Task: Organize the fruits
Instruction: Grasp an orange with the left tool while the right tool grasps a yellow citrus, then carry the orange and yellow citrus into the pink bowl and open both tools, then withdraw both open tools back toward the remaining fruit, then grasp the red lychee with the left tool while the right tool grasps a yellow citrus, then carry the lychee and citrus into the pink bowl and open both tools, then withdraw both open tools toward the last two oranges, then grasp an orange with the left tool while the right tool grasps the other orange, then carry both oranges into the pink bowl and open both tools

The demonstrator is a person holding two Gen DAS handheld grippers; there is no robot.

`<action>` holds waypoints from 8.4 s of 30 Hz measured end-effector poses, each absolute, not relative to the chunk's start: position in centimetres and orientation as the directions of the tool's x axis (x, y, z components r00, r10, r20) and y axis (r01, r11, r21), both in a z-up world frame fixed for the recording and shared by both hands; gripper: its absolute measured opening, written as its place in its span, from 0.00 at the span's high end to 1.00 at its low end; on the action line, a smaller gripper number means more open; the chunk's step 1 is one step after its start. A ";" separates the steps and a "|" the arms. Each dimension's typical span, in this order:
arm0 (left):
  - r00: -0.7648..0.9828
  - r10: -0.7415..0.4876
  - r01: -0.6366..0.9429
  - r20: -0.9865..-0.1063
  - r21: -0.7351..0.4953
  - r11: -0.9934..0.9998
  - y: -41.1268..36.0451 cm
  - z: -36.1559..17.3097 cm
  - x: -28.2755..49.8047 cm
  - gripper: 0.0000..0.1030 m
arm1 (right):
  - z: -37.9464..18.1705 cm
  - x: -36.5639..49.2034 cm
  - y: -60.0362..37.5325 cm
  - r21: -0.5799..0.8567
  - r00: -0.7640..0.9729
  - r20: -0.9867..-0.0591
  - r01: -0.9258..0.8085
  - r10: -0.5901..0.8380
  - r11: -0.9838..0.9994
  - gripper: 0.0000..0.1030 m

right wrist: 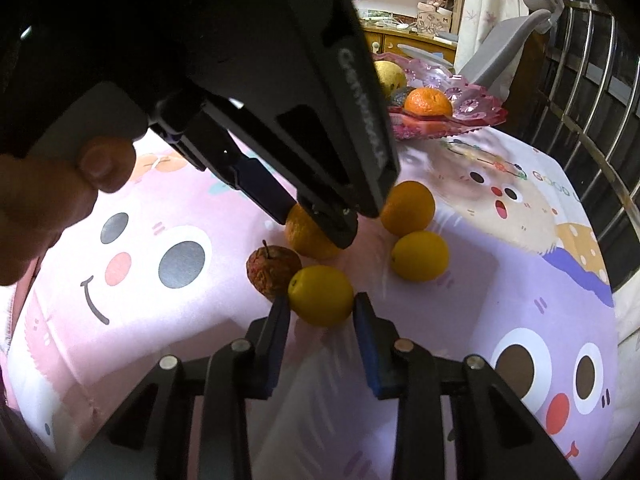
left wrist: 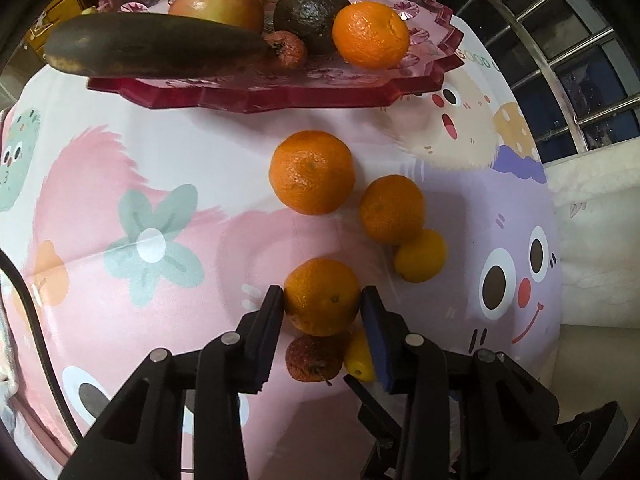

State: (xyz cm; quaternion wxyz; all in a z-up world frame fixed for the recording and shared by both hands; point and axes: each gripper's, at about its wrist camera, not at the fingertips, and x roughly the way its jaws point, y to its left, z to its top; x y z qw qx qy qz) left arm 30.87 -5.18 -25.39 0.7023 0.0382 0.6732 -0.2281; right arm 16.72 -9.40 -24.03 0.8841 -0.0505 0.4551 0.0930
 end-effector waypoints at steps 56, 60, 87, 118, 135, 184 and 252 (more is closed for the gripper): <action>0.465 -0.438 0.180 -0.770 -0.402 0.898 3.9 -12.6 39.5 0.18 | -16.2 27.9 -13.1 0.200 0.610 -0.788 0.127 0.083 0.971 0.45; 0.469 -0.421 0.167 -0.776 -0.390 0.906 3.7 -13.1 37.3 0.18 | -16.9 26.7 -13.9 0.209 0.593 -0.799 0.118 0.099 0.971 0.45; 0.313 -0.275 -0.096 -0.909 -0.319 0.943 0.1 -22.7 24.2 0.25 | -20.8 19.9 -15.6 0.008 0.536 -0.818 -0.349 0.206 0.937 0.45; 0.237 -0.269 -0.094 -0.934 -0.297 0.950 -1.7 -24.9 23.5 0.78 | -22.9 20.5 -15.3 -0.028 0.527 -0.816 -0.447 0.237 0.894 0.64; 0.511 -0.340 0.062 -0.789 -0.361 0.931 -3.3 -14.1 29.7 0.78 | -15.0 26.9 -17.7 0.004 0.666 -0.713 -0.308 0.219 0.951 0.64; 0.307 -0.412 0.110 -0.858 -0.398 0.911 1.0 -21.4 31.4 0.29 | -18.5 23.2 -18.1 0.064 0.690 -0.708 -0.152 0.152 0.986 0.34; 0.544 -0.177 0.063 -0.820 -0.171 0.983 4.4 -11.9 38.4 0.59 | -14.9 29.2 -23.8 -0.070 0.685 -0.727 -0.131 0.039 0.989 0.62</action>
